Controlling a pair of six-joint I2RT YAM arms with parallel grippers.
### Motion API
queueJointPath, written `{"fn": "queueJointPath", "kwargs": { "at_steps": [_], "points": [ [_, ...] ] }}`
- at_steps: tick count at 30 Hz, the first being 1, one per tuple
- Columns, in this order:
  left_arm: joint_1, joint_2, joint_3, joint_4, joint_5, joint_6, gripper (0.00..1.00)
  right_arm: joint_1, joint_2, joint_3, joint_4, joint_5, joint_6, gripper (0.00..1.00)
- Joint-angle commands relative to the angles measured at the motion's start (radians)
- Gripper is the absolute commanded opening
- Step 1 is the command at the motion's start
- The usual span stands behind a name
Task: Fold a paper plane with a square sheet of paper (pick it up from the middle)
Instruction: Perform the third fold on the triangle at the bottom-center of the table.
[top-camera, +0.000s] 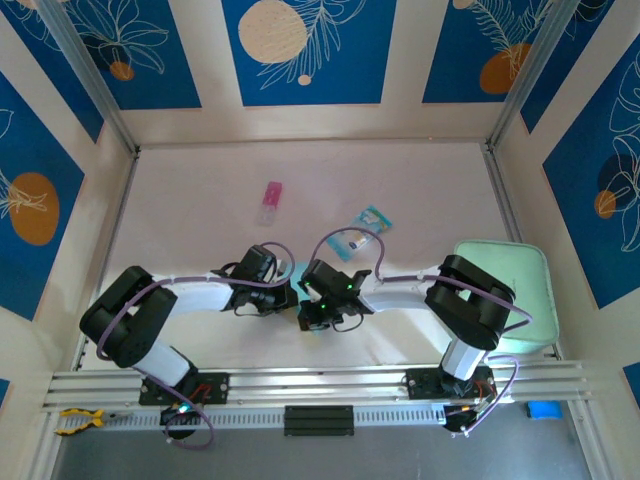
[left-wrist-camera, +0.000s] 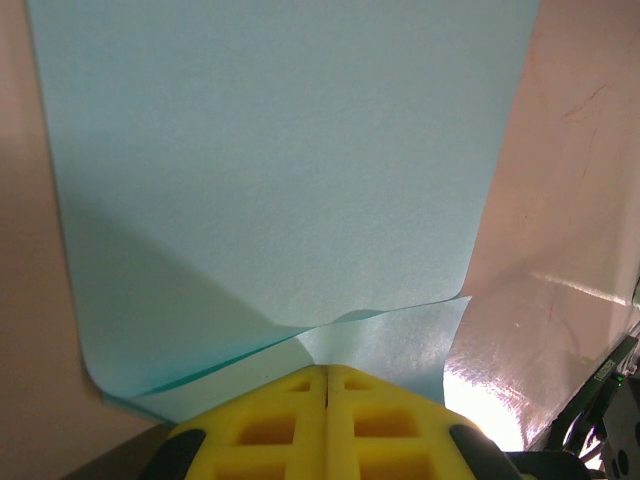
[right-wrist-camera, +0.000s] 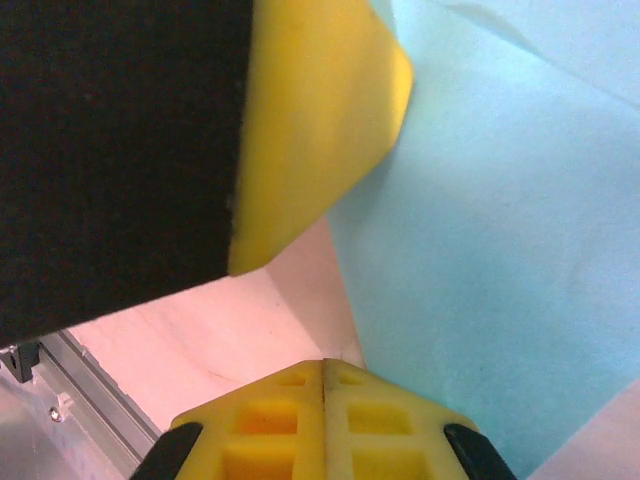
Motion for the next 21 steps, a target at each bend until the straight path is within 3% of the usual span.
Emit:
{"fn": "queueJointPath", "kwargs": {
  "at_steps": [1,9,21],
  "points": [
    [-0.007,0.035,-0.024,-0.063,-0.04,0.014,0.0,-0.008,-0.009,-0.023,-0.018,0.004,0.009,0.06],
    [-0.006,0.039,-0.024,-0.061,-0.039,0.014,0.0,-0.024,-0.013,-0.062,0.036,-0.028,0.031,0.06],
    [-0.006,0.043,-0.029,-0.055,-0.046,0.008,0.0,-0.052,-0.028,-0.243,0.288,-0.15,0.134,0.06]
  ]
}}
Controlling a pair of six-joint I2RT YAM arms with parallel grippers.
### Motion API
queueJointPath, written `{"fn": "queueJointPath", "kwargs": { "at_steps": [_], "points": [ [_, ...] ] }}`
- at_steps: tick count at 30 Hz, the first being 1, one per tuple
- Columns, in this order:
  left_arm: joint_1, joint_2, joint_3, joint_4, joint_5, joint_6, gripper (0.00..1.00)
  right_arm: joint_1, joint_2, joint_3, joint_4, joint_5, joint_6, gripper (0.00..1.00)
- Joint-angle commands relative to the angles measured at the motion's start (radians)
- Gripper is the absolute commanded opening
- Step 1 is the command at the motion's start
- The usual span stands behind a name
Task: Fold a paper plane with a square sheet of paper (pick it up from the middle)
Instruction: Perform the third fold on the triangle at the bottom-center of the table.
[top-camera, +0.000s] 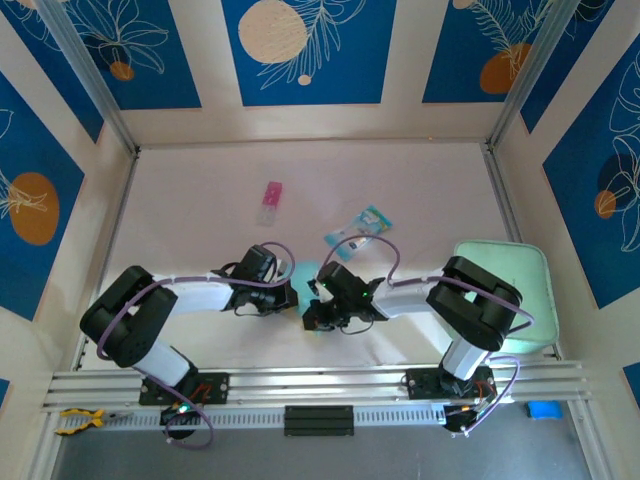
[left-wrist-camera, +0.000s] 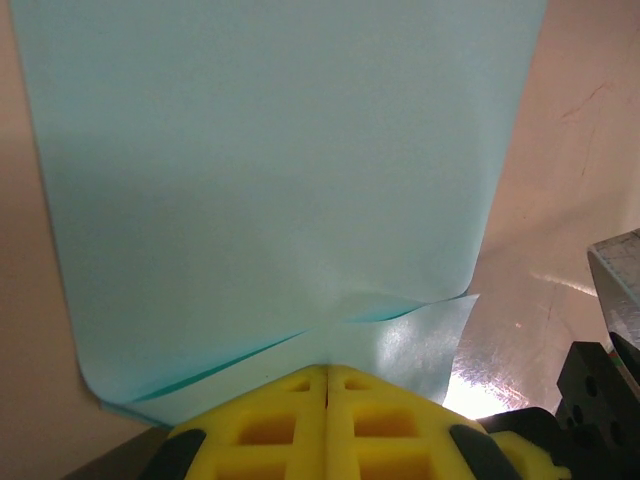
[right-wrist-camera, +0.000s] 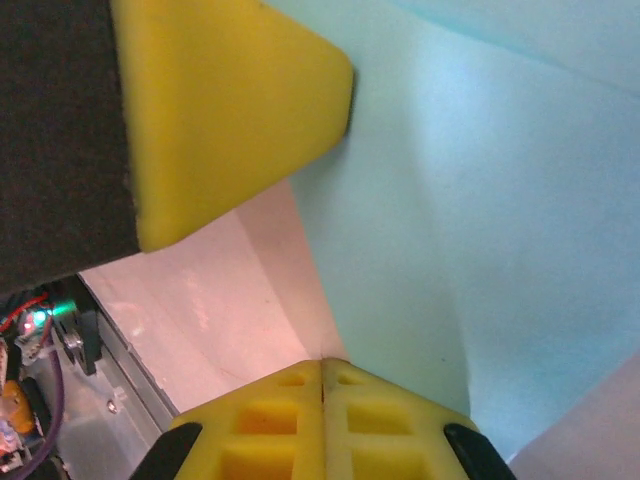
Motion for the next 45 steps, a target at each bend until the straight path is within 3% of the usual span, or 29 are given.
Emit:
{"fn": "queueJointPath", "kwargs": {
  "at_steps": [1,14,22,27,37,45],
  "points": [
    [-0.006,0.041,-0.033,-0.055,-0.047,0.006,0.0,0.0,-0.001,-0.068,-0.004,-0.041,0.043,0.07],
    [-0.006,0.046,-0.043,-0.04,-0.054,-0.007,0.0,-0.007,-0.069,-0.149,0.015,-0.044,0.063,0.08],
    [-0.005,0.045,-0.042,-0.042,-0.052,-0.006,0.0,-0.004,-0.168,-0.172,-0.116,-0.005,0.051,0.07],
    [-0.006,0.04,-0.041,-0.042,-0.05,-0.003,0.0,-0.01,-0.24,-0.093,-0.188,0.0,0.014,0.05],
    [-0.004,0.038,-0.042,-0.037,-0.046,-0.003,0.0,-0.032,-0.065,0.057,-0.118,-0.019,0.009,0.05],
    [-0.006,0.026,-0.032,-0.014,-0.006,0.008,0.0,-0.051,-0.003,-0.006,-0.101,-0.004,0.054,0.05]
  ]
}}
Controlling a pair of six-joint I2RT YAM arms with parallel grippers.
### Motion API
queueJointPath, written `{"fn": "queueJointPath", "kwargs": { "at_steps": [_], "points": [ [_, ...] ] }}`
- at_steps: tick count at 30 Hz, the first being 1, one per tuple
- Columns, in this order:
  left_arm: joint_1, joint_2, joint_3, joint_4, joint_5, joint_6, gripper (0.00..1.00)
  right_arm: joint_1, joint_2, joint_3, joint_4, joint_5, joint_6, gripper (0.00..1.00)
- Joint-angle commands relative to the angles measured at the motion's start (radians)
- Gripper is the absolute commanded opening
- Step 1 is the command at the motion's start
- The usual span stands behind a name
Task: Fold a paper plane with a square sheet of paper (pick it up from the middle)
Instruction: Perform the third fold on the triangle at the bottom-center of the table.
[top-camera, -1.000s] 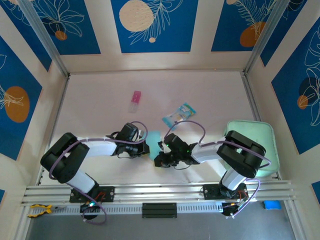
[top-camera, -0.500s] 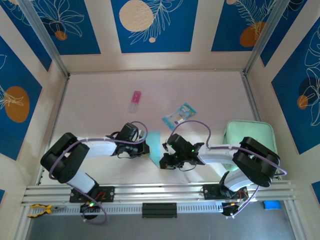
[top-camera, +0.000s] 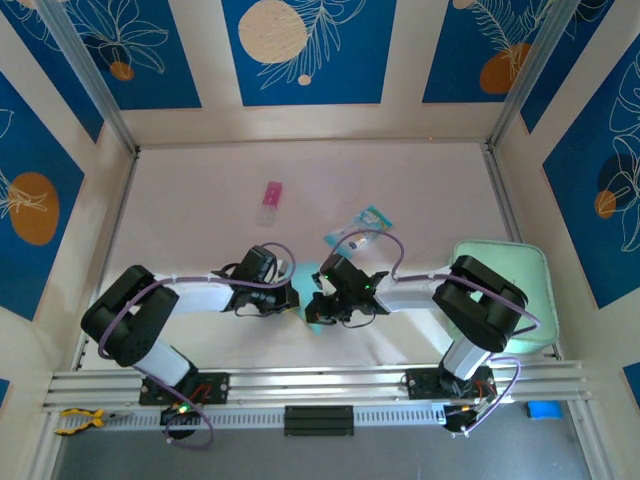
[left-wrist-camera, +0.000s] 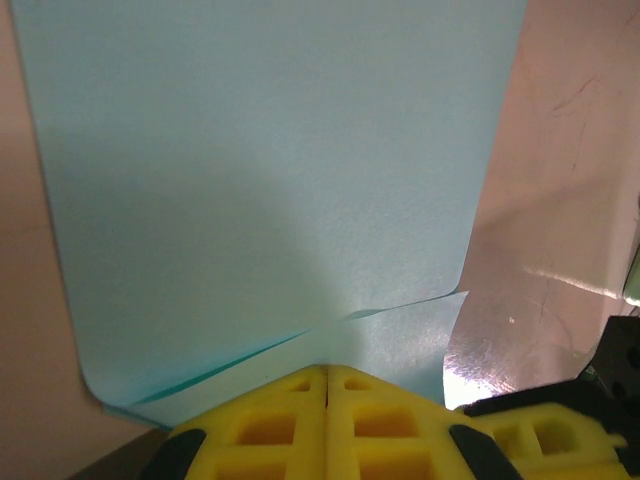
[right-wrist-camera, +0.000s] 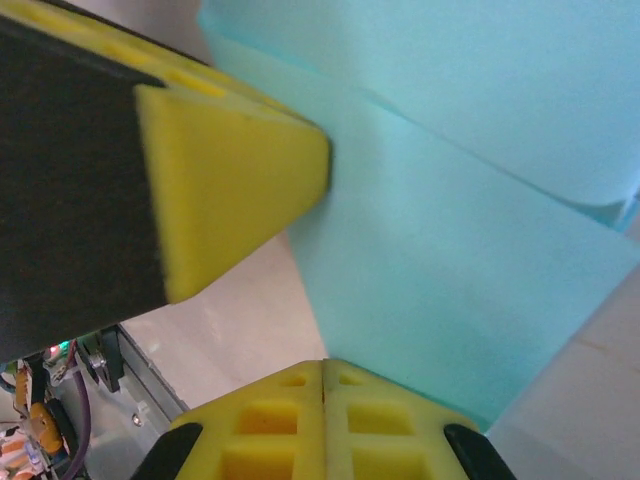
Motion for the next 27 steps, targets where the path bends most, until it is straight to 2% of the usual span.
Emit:
{"fn": "queueJointPath", "kwargs": {
  "at_steps": [1,4,5,8,13,19,27],
  "points": [
    [-0.004,0.009,-0.019,-0.046,-0.015,0.016,0.0,-0.001,0.022,-0.092,0.028,-0.004,0.054,0.05],
    [-0.005,-0.046,-0.003,-0.05,0.007,0.02,0.04,0.001,0.044,-0.173,0.125,-0.028,0.118,0.04],
    [-0.007,-0.068,0.006,-0.054,0.011,0.02,0.08,0.003,0.052,-0.17,0.118,-0.029,0.118,0.03],
    [-0.025,-0.113,0.052,-0.116,0.0,0.034,0.12,0.011,0.06,-0.132,0.055,-0.014,0.102,0.03],
    [-0.051,-0.12,0.06,-0.151,-0.04,0.016,0.11,0.018,0.069,-0.096,0.008,0.001,0.097,0.02],
    [-0.063,-0.032,0.031,-0.099,-0.051,-0.016,0.05,0.02,0.065,-0.097,-0.006,0.011,0.105,0.02],
    [-0.029,0.022,-0.016,-0.079,-0.112,0.014,0.03,0.024,0.055,-0.101,-0.023,0.025,0.104,0.0]
  ]
}}
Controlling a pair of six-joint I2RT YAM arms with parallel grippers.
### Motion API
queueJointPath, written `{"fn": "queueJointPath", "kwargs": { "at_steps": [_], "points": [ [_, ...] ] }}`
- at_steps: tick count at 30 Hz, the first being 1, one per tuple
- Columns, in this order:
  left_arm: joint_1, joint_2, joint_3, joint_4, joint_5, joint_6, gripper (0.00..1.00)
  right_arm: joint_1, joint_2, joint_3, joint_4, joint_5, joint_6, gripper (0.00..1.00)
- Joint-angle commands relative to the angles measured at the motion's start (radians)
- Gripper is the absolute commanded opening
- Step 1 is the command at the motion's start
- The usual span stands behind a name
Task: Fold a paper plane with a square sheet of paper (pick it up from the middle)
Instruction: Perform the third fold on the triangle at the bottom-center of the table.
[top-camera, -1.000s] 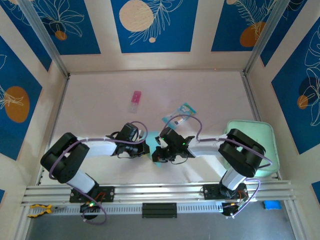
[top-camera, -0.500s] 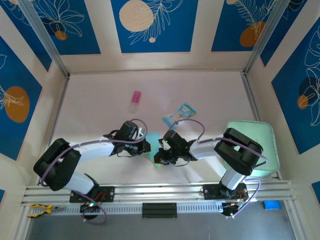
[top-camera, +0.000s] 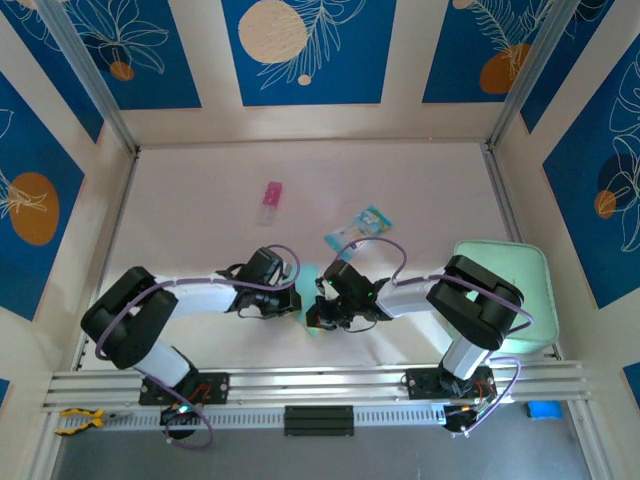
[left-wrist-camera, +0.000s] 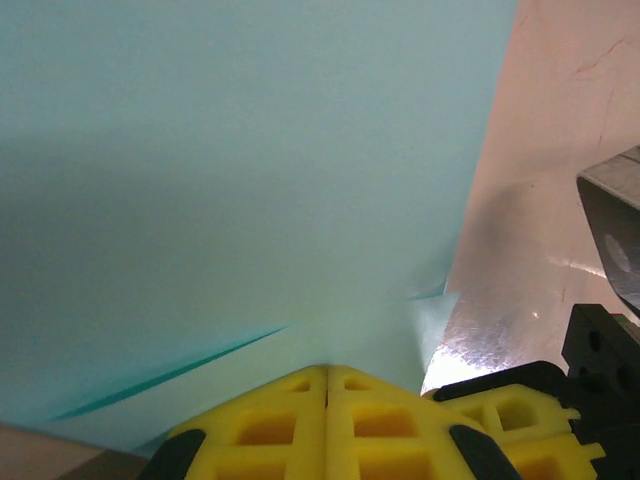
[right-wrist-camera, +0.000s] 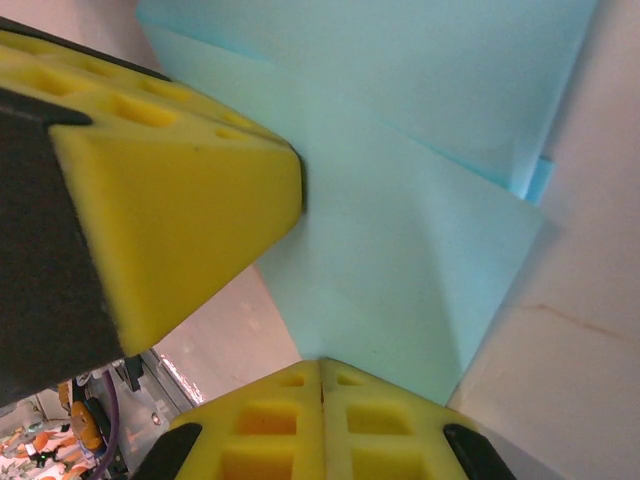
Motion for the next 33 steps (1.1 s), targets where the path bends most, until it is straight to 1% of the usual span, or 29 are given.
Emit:
{"fn": "queueJointPath", "kwargs": {
  "at_steps": [1,8,19,29,33],
  "points": [
    [0.03,0.034,-0.051,-0.001,-0.057,0.022,0.03,0.016,0.033,-0.03,-0.162,0.058,0.01,0.0],
    [0.098,0.048,-0.078,0.039,-0.012,0.059,0.05,0.021,0.034,-0.03,-0.173,0.068,0.01,0.0],
    [0.195,0.027,-0.079,0.004,0.018,0.1,0.07,0.022,0.036,-0.03,-0.178,0.068,0.007,0.0],
    [0.283,0.016,-0.065,-0.07,0.019,0.161,0.08,0.021,0.032,-0.03,-0.178,0.065,0.003,0.0],
    [0.296,0.011,-0.062,-0.08,0.025,0.162,0.08,0.021,0.03,-0.027,-0.18,0.062,-0.001,0.0]
  ]
}}
